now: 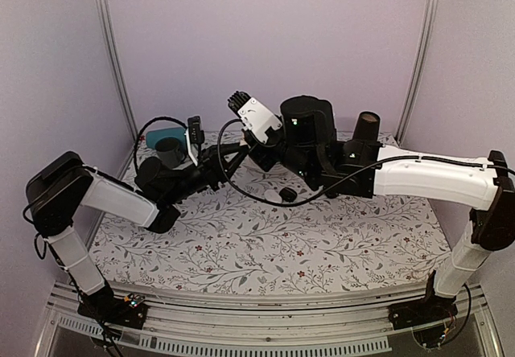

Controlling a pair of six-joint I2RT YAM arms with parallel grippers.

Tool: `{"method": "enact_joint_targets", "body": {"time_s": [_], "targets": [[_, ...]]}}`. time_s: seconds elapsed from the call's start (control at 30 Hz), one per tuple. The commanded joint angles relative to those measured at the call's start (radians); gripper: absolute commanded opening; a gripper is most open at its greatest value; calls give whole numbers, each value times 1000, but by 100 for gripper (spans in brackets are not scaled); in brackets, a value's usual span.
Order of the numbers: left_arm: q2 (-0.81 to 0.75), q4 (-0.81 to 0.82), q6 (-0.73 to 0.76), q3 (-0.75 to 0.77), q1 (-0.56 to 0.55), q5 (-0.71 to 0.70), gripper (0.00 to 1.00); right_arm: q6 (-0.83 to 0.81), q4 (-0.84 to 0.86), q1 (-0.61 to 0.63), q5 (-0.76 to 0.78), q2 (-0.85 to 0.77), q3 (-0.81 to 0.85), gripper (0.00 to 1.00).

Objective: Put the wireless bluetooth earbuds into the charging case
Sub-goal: Insert the right earbud into the right side groove of the charging case.

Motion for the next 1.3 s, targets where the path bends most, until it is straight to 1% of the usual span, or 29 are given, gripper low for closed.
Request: {"method": "enact_joint_targets", "body": {"time_s": [0.0,0.5,0.77,1.07,1.27], "targets": [[11,300,-11,46,-14,-46,0,56,-91,10,-39,51,31,27],[9,299,-16,46,-14,-44,0,174,-173,-40,-66,88,116,34],[17,300,-36,51,-17,-40,0,251,-215,-66,-111,111,181,40],[51,300,-63,69,-16,-72,0,322,-251,-92,-170,153,242,44],[68,300,-72,68,-13,-110,0,354,-258,-118,-195,161,254,45]]}}
